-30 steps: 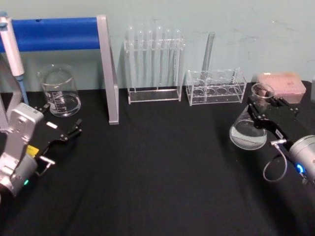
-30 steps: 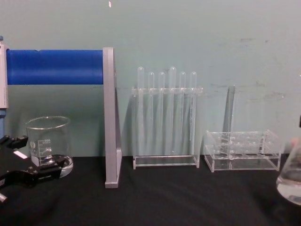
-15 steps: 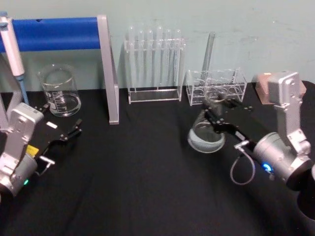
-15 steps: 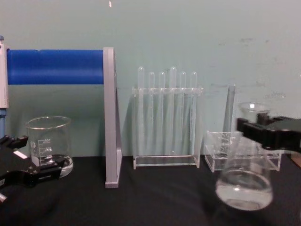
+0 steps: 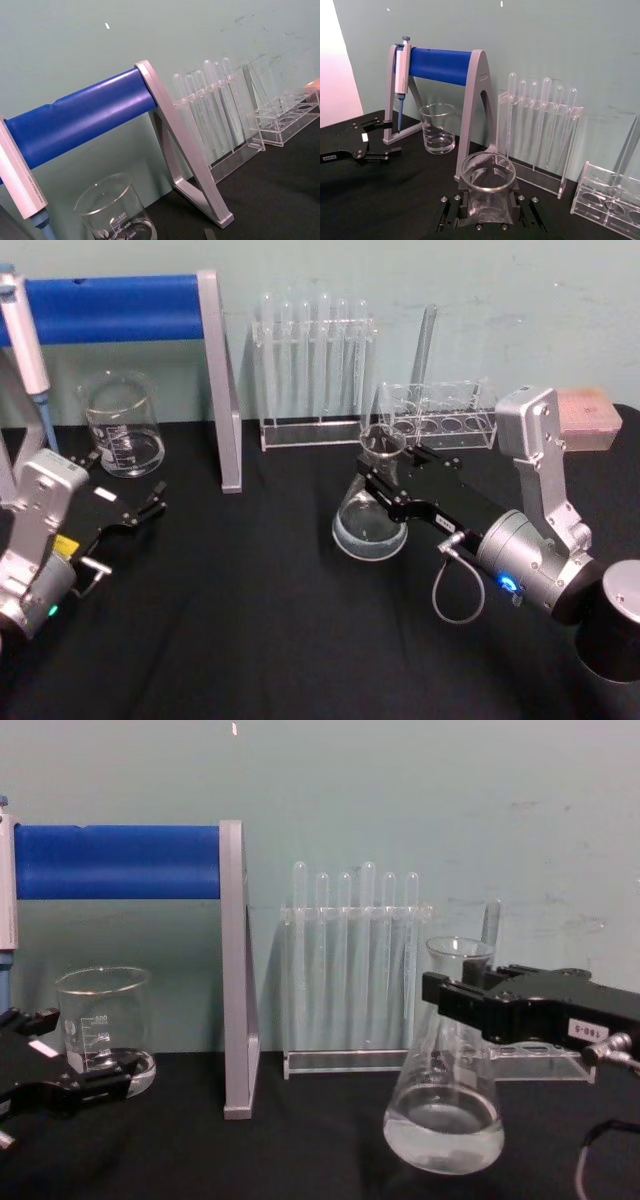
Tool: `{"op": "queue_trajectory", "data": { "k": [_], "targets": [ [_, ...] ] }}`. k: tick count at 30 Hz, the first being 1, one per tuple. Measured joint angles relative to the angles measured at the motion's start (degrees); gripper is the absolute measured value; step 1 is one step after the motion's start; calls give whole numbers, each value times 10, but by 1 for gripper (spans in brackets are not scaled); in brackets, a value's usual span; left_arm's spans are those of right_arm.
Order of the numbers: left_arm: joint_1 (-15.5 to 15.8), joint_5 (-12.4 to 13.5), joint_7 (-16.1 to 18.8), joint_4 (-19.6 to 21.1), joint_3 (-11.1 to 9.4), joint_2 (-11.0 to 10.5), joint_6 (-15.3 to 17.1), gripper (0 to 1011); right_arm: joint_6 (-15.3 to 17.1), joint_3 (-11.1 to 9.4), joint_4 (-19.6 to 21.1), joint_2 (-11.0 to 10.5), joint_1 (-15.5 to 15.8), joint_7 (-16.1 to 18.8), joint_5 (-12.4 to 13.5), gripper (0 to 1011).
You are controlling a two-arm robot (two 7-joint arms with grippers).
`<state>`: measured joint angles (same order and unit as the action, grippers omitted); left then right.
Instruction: Grasp the erlenmeyer flask with one hand, shake it three times, then place it back.
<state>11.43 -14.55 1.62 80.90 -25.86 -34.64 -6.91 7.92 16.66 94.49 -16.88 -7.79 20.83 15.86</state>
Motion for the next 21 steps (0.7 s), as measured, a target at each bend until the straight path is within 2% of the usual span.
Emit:
{"op": "queue_trajectory", "data": {
  "k": [12,21],
  "targets": [
    [0,0,0,0,0,0,0,1001,-5,7,0,-15,-2,-6,16,448],
    [0,0,0,0,0,0,0,1001,-11,19,-8,-30,-11,9,35,448]
  ]
}}
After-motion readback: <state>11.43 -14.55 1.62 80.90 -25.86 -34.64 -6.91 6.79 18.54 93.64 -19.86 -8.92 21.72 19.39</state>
